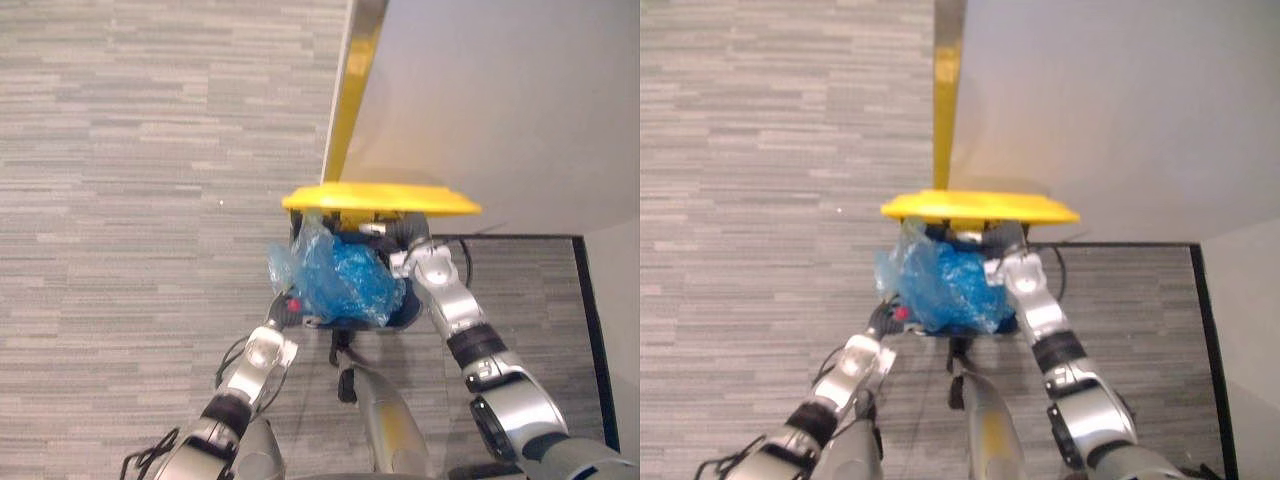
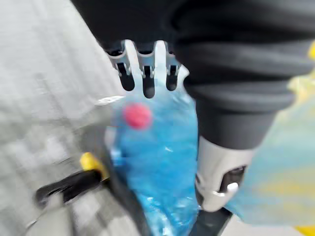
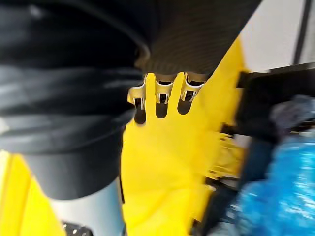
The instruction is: Gather rubbish on tea table into small bin, then transfer packed bag to large trash can.
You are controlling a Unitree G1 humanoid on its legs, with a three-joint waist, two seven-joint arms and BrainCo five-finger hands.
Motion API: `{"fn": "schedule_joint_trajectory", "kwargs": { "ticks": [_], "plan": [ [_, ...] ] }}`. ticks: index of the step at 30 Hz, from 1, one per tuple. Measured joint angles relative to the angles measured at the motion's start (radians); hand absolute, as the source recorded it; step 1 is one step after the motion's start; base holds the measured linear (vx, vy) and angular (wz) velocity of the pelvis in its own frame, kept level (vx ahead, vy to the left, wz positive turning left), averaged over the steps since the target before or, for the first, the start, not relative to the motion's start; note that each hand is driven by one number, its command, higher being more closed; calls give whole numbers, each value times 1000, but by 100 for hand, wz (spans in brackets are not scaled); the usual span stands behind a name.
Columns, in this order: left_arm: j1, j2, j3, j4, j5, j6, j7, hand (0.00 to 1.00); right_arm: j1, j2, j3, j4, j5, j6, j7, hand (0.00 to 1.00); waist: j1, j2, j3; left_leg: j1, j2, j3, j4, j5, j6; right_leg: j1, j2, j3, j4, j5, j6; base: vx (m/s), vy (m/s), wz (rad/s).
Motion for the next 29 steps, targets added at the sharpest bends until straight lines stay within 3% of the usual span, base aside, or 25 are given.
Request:
{"fn": "schedule_joint_trajectory", "kwargs": {
  "ticks": [3, 8, 10, 11, 12, 13, 14, 15, 16, 17, 18, 20, 21, 23, 25, 29],
  "plan": [
    [59, 14, 54, 110, -6, -1, -49, 0, 78, 2, -34, 18, -8, 0, 29, 0, -1, 9, -7, 83, -31, 1, -16, -1, 6, 66, -20, 21, 13, -10, 13, 46, 116, -8],
    [97, 12, 148, 310, 64, 9, -54, 0, 216, 24, -42, 64, -44, -7, 51, 0, -4, 4, -9, 206, -113, 57, -26, -16, 56, 119, -64, 105, 70, -14, 47, -103, 129, -32],
    [107, 11, 161, 330, 73, 13, -54, 0, 314, 42, -74, 70, -67, -13, 55, 0, -11, -9, -14, 188, -141, 72, 38, -34, 89, 130, -92, 127, 56, 25, 119, -242, 121, -30],
    [123, -6, 199, 327, 73, 17, -51, 0, 348, 44, -74, 90, -79, -12, 58, 0, -7, 1, -17, 165, -121, 103, 76, -52, 118, 126, -90, 143, 33, 63, 191, -297, 43, -47],
    [145, -20, 246, 327, 72, 19, -40, 0, 374, 57, -77, 128, -80, -12, 62, 0, -12, 12, -17, 140, -107, 125, 102, -53, 120, 90, -88, 126, 195, 12, 99, -304, 22, -46],
    [149, -21, 257, 328, 73, 22, -34, 0, 385, 60, -80, 140, -80, -13, 62, 0, -17, 10, -19, 133, -102, 126, 106, -52, 118, 80, -89, 116, 275, -17, 67, -254, -8, -21],
    [150, -22, 274, 335, 73, 29, -25, 0, 433, 76, -119, 196, -98, -18, 61, 0, -30, 12, -31, 124, -84, 120, 103, -36, 113, 85, -90, 97, 461, -127, 12, -141, -43, -7],
    [156, -22, 275, 339, 72, 30, -12, 0, 467, 91, -163, 252, -119, -18, 57, 0, -27, 9, -43, 121, -72, 125, 91, -15, 103, 125, -94, 98, 513, -197, 24, -110, -74, -9],
    [158, -22, 277, 342, 72, 30, -10, 0, 478, 94, -176, 272, -120, -17, 55, 0, -25, 8, -45, 121, -68, 127, 89, -9, 98, 146, -97, 102, 512, -217, 30, -100, -182, -23],
    [162, -23, 296, 345, 72, 31, -9, 0, 502, 107, -215, 330, -121, -17, 49, 0, -24, -4, -54, 122, -64, 136, 83, 0, 81, 205, -102, 122, 446, -272, 56, -125, -221, -36],
    [163, -28, 326, 358, 71, 33, -5, 0, 519, 118, -259, 384, -128, -16, 42, 0, -21, -12, -83, 119, -73, 140, 51, 15, 65, 242, -75, 127, 312, -308, 20, -104, -197, -43],
    [158, -74, 350, 382, 69, 39, 5, 0, 517, 114, -303, 461, -140, -10, 30, 0, -18, 36, -111, 104, -45, 131, 5, 32, 74, 260, -20, 117, 189, -243, 14, -44, -79, -53],
    [156, -116, 349, 387, 60, 41, 9, 0, 521, 105, -342, 514, -141, 5, 19, 0, -17, 79, -137, 99, -30, 109, -42, 61, 89, 282, 18, 122, 70, -176, 5, -41, -64, -52],
    [143, -147, 348, 403, 59, 43, 8, 0, 531, 101, -377, 534, -140, 14, 12, 0, -19, 97, -151, 106, -19, 109, -73, 87, 91, 319, 43, 123, -34, -117, -1, -19, -44, -25],
    [132, -152, 350, 407, 60, 45, 8, 0, 536, 107, -394, 534, -140, 15, 8, 0, -19, 93, -158, 106, -13, 108, -77, 87, 92, 353, 57, 129, -123, -63, -1, -18, -6, -11],
    [131, -128, 351, 409, 60, 48, 8, 0, 536, 122, -412, 535, -142, 20, 9, 0, -17, 76, -167, 106, -22, 109, -85, 89, 88, 381, 58, 132, -178, -19, 8, -8, 5, -2]
  ]
}}
